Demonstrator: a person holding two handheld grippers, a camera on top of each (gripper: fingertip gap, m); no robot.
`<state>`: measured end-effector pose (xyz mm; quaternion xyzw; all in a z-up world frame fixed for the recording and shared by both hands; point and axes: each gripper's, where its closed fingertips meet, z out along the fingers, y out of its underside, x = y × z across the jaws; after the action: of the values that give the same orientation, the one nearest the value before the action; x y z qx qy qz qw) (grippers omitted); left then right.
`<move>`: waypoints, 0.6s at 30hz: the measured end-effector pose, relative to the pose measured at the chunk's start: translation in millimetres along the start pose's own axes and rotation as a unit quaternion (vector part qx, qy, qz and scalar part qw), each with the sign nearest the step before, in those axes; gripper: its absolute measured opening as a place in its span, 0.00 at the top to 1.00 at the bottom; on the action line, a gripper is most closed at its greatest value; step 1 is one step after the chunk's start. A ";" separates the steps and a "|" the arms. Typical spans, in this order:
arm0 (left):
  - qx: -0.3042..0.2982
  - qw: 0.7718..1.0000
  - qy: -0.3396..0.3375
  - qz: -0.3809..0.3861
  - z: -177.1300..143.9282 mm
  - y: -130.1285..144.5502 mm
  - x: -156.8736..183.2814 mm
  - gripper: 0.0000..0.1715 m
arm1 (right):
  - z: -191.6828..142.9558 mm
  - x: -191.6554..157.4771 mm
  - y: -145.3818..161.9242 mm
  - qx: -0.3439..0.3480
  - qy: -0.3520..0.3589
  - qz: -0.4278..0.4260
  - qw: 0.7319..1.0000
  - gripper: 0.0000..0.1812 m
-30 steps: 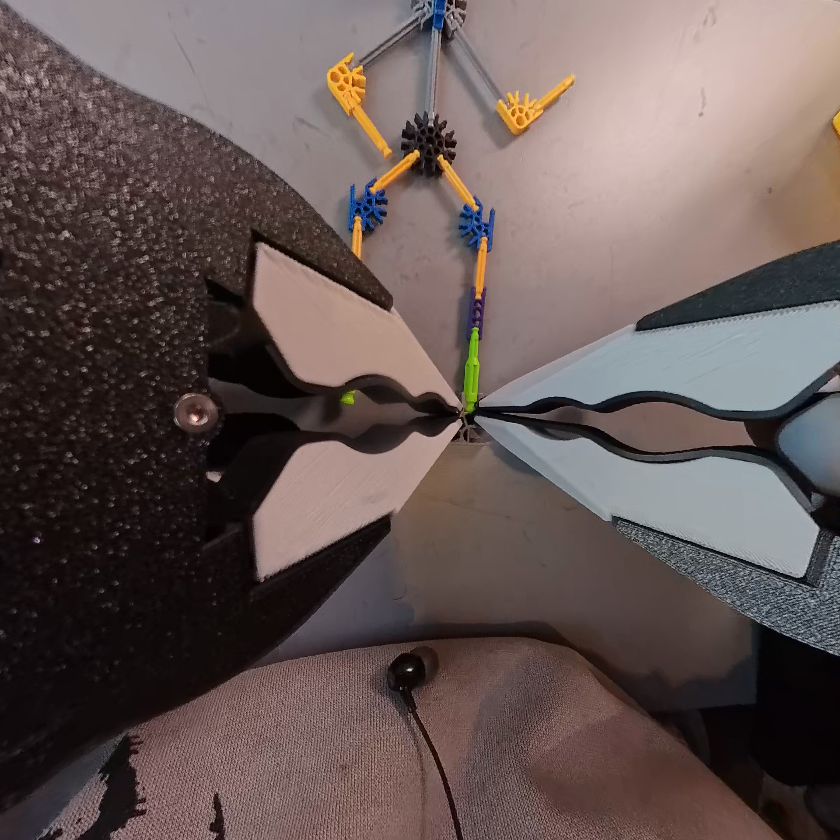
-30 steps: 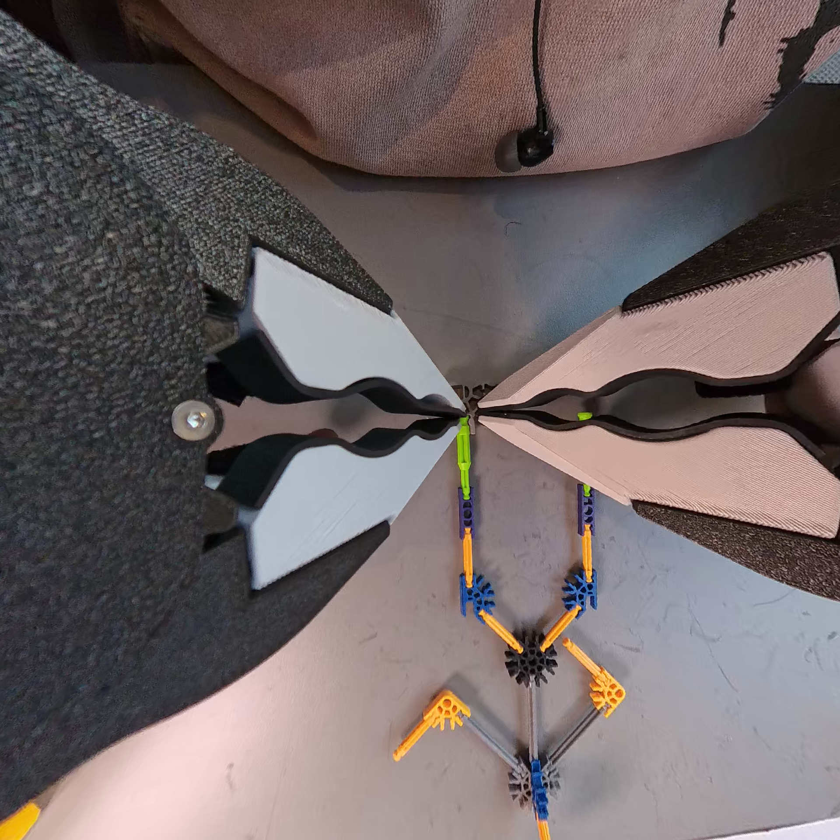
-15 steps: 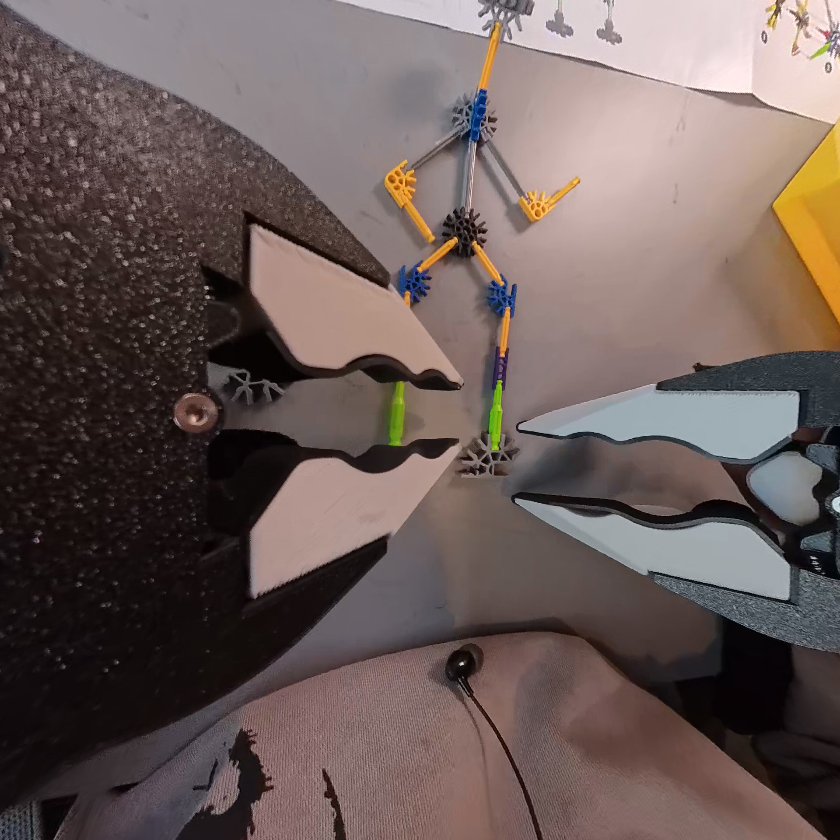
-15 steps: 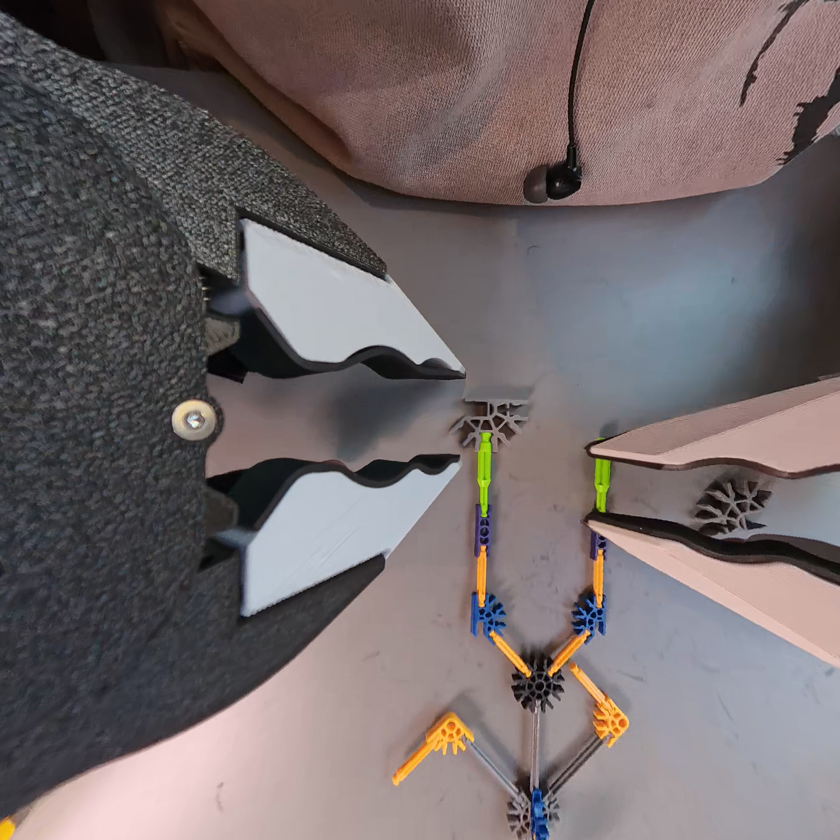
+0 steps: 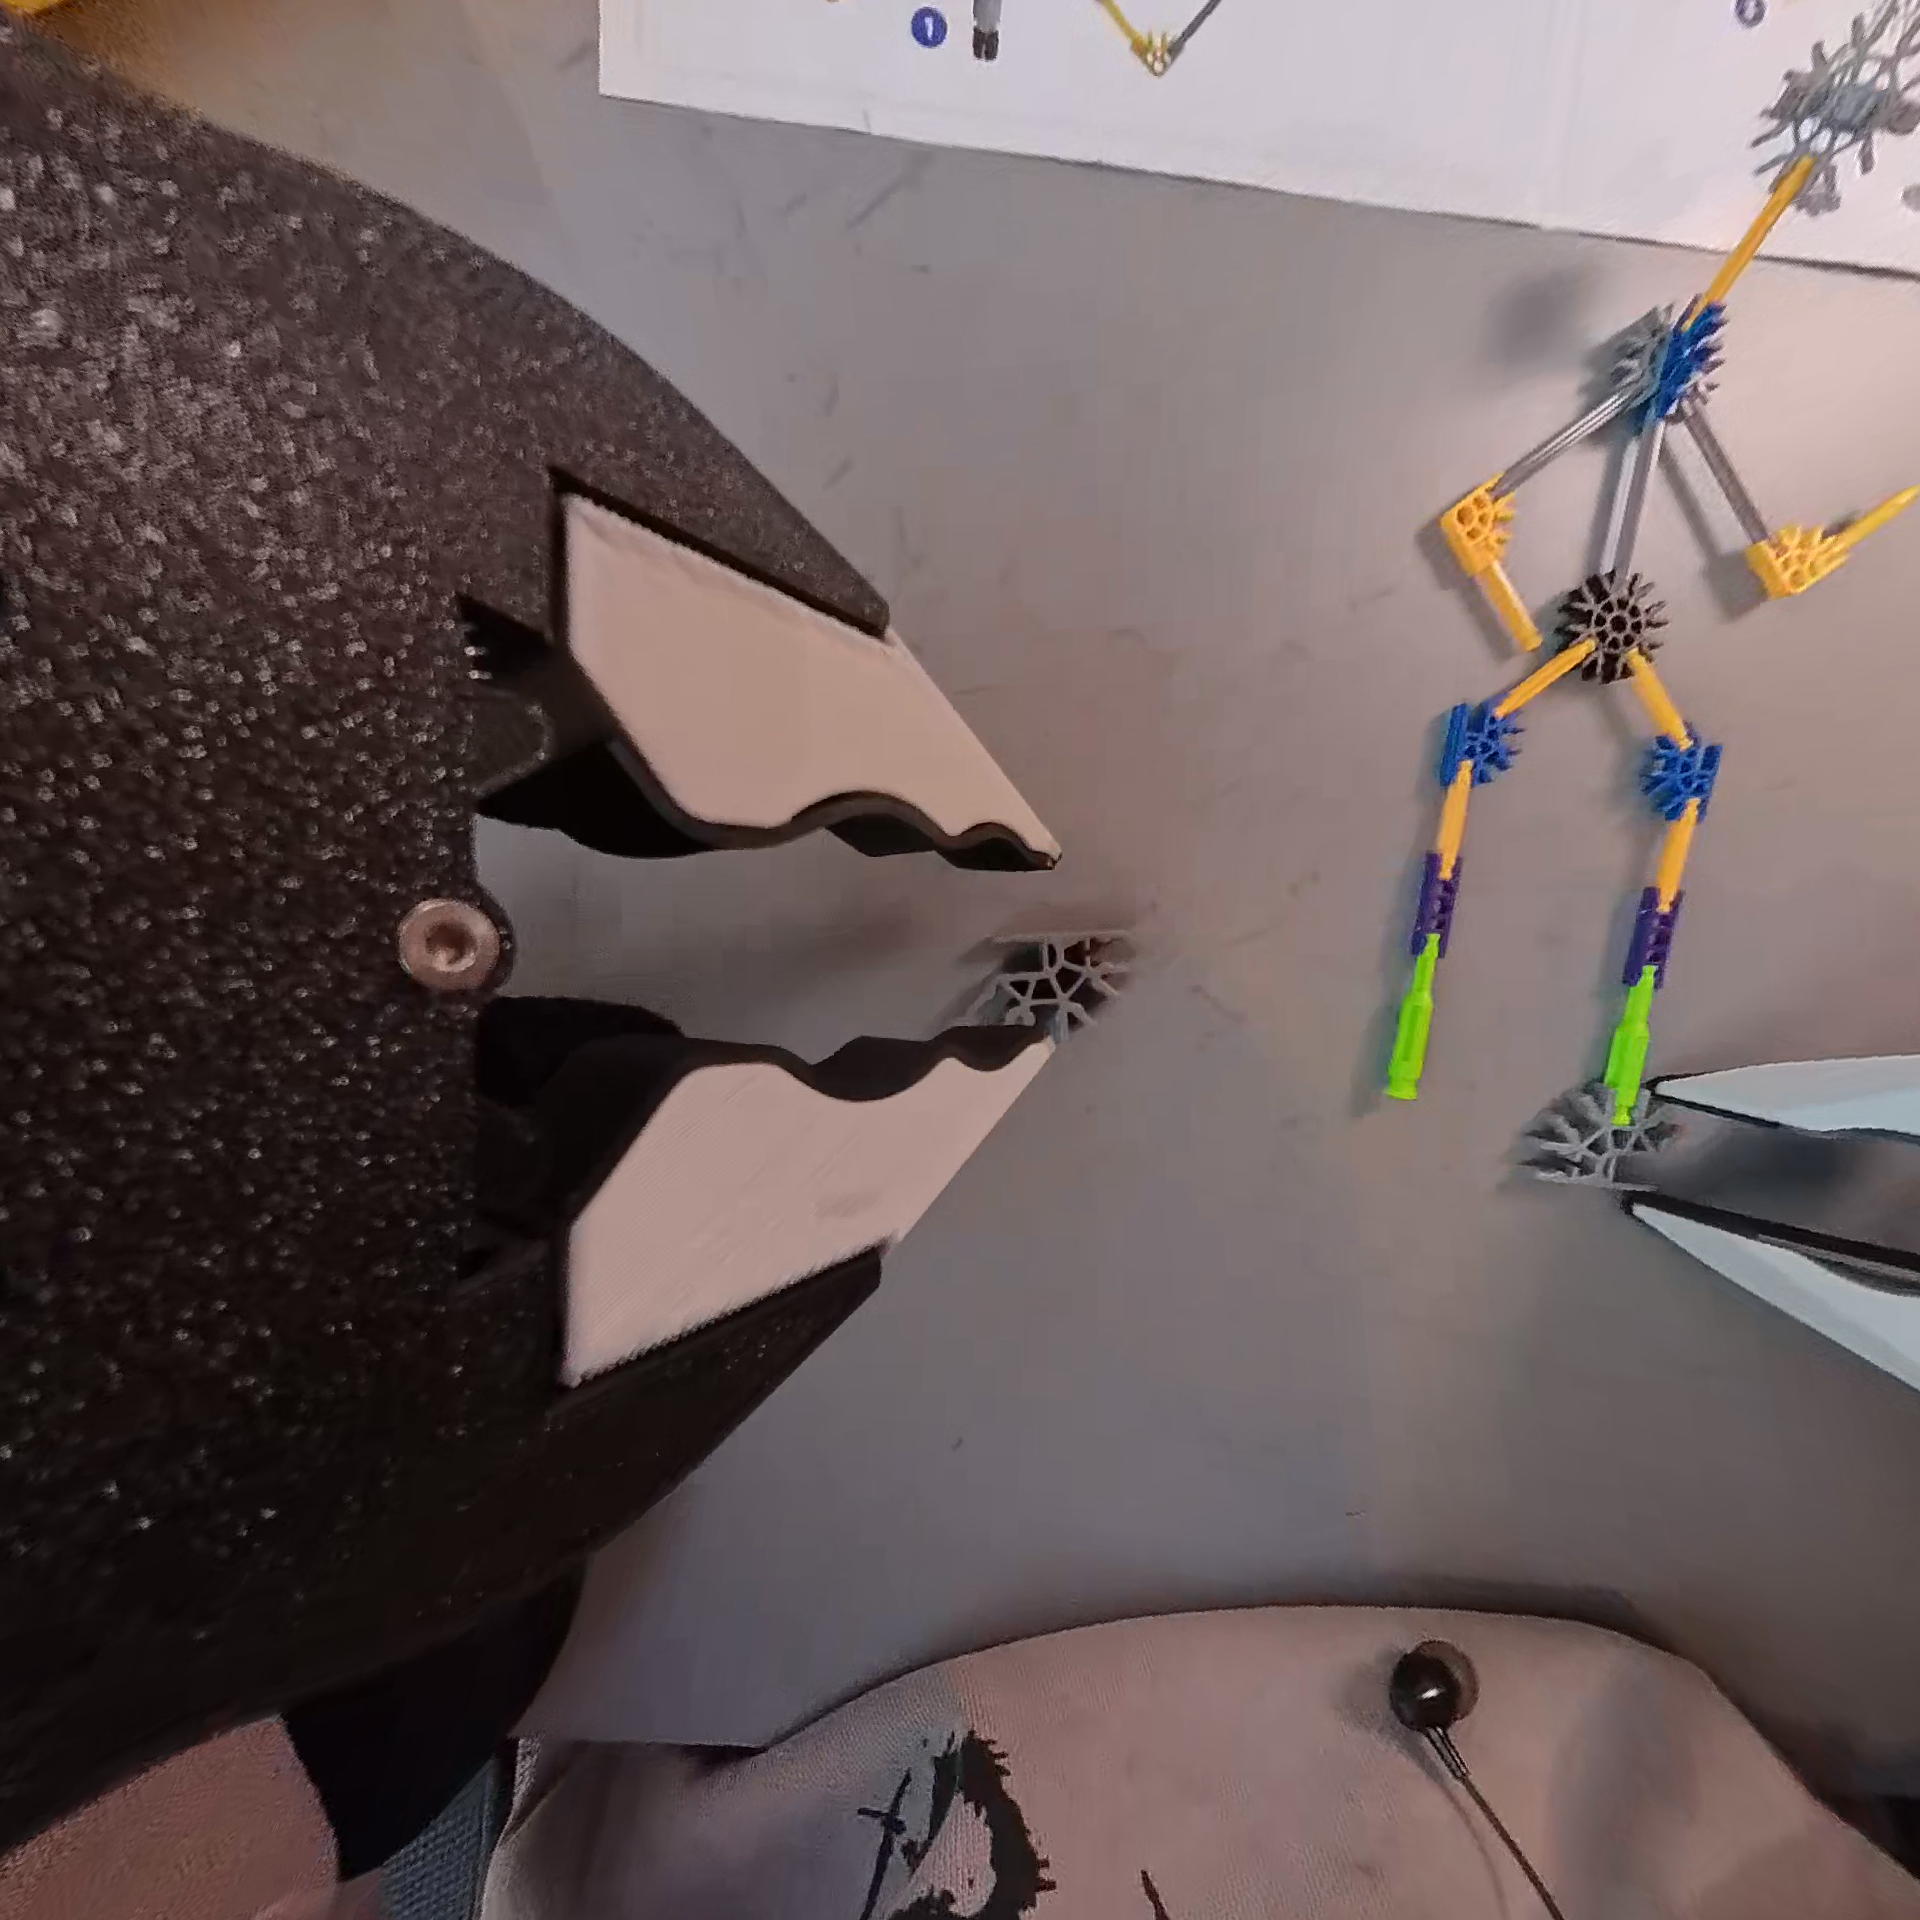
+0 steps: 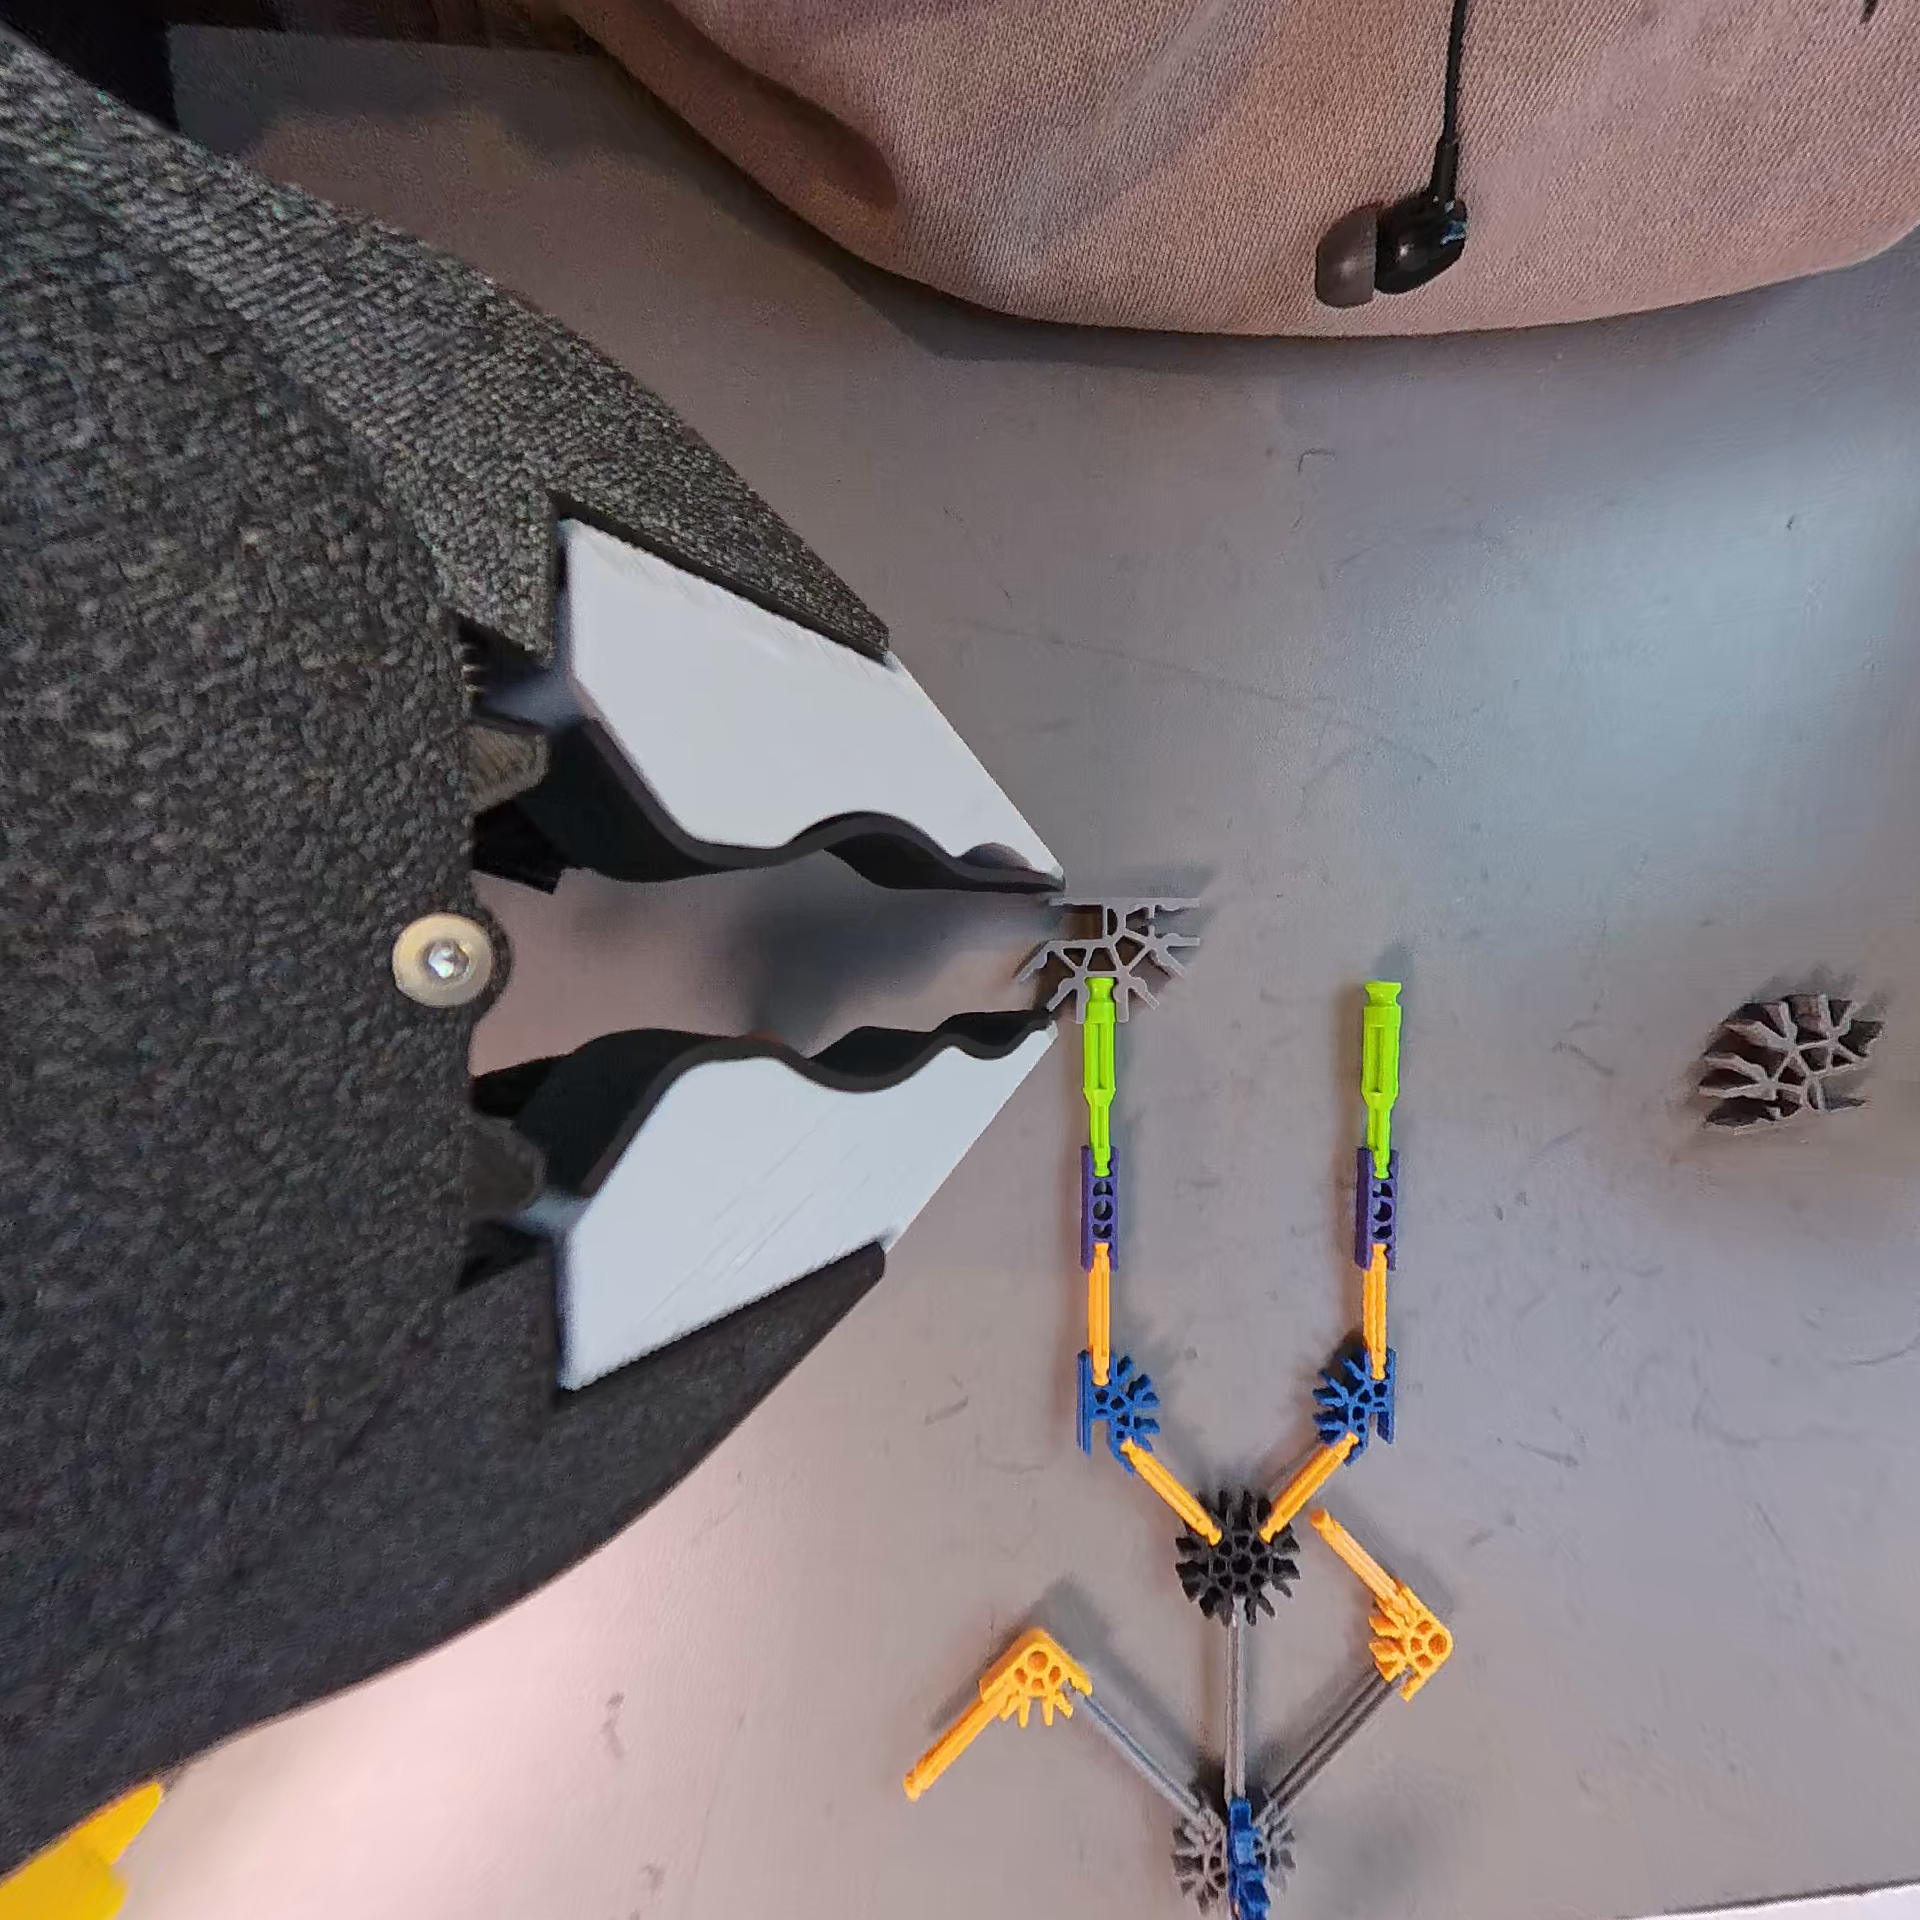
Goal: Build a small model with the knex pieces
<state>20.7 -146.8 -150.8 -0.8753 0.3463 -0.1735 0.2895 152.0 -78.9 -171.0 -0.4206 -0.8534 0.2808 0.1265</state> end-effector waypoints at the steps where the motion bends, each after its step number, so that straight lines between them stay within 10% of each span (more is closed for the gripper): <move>1: -0.007 1.000 0.004 0.004 2.3 2.3 2.5 0.82 | -0.2 -0.4 0.1 0.001 -0.002 -0.002 1.000 0.88; 11: -0.058 0.997 -0.016 0.043 19.2 10.9 4.9 0.86 | -14.8 17.2 -13.9 0.060 0.022 0.025 0.998 0.84; 18: 0.028 0.998 0.004 0.060 25.0 -21.6 12.3 0.86 | -18.9 26.1 -32.6 0.119 0.045 0.029 0.992 0.84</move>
<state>52.9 -133.1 -155.2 -0.8437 0.3947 -0.1692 0.3220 123.4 -67.1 -137.1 -0.4391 -0.7951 0.3645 0.2054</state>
